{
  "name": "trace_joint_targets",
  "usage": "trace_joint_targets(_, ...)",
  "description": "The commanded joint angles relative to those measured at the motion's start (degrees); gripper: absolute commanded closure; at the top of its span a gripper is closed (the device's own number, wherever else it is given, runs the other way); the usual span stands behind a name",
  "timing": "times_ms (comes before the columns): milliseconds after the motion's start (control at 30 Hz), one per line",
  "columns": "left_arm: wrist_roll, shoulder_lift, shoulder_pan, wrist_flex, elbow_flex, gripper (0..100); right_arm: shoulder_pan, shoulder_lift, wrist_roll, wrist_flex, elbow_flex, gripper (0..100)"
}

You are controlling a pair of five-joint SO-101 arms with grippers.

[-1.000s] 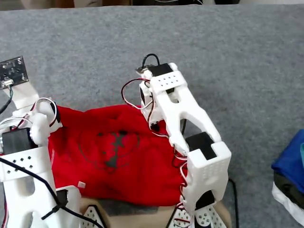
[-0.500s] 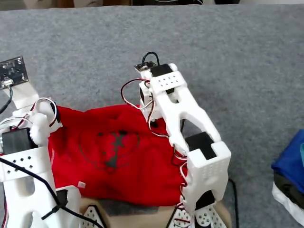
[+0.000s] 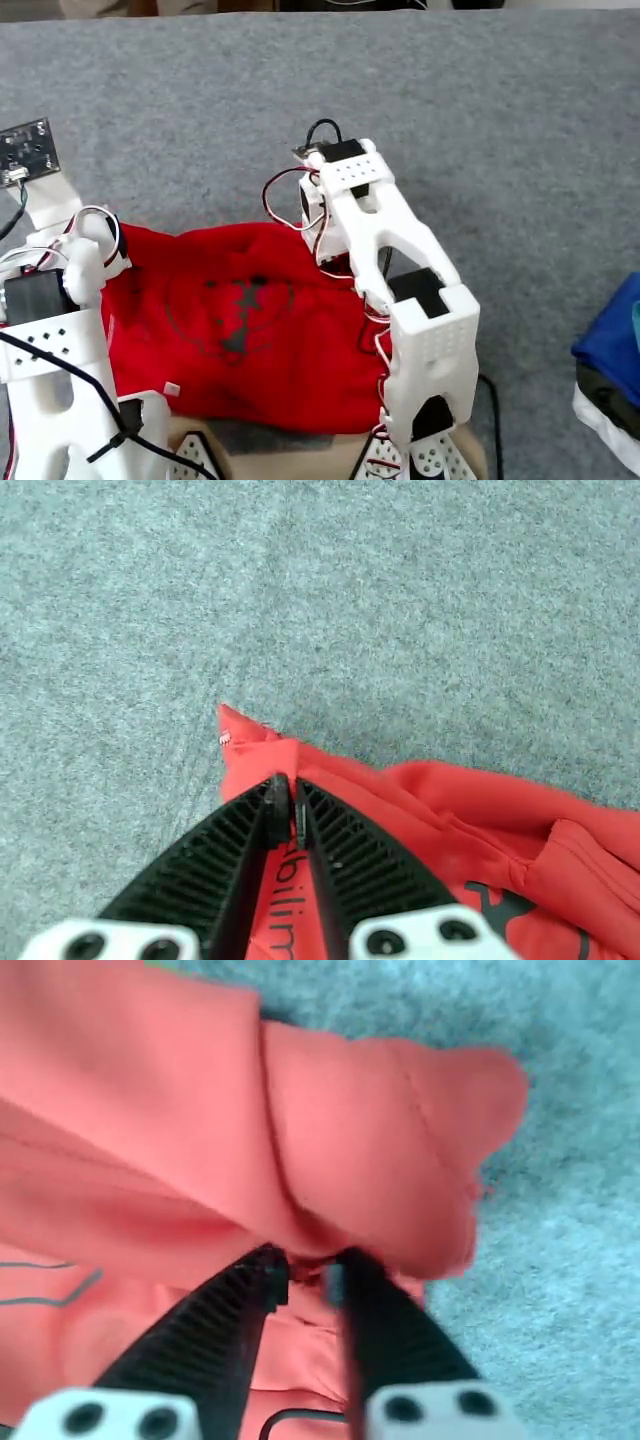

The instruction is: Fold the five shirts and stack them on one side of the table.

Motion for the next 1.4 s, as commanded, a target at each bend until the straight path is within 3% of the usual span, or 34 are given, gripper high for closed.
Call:
trace_joint_targets(0, -0.5, -0.5, -0.5, 0.1, -0.7, 98, 1.4, -0.2, 0.7, 0.1, -1.9, 98.3)
trace_joint_targets(233, -0.5, -0.5, -0.6, 0.3, -0.7, 98, 2.0, -0.3, 0.7, 0.4, -5.2, 98.4)
trace_joint_targets(400, -0.5, -0.5, -0.6, 0.3, -0.7, 98, 2.1, -0.3, 0.7, 6.3, -11.3, 99.4)
trace_joint_targets(667, -0.5, -0.5, -0.6, 0.2, -0.8, 98, 7.7, -0.3, 0.7, 14.6, -27.3, 99.4)
trace_joint_targets(900, -0.6, -0.6, -0.6, 0.0, -1.2, 98, 9.8, -6.9, 3.1, 14.9, -32.4, 99.4)
trace_joint_targets(1067, -0.6, -0.5, -0.6, 0.2, -2.1, 98, 6.9, -20.2, 5.7, 14.9, -23.3, 99.3)
trace_joint_targets(1200, -0.6, -0.5, -0.6, 0.4, -2.1, 98, 3.7, -30.4, 6.0, 14.8, -6.3, 99.3)
trace_joint_targets(1367, -2.8, -0.5, -0.5, 6.6, -3.1, 98, 0.7, -37.0, 5.5, 9.8, 15.8, 99.3)
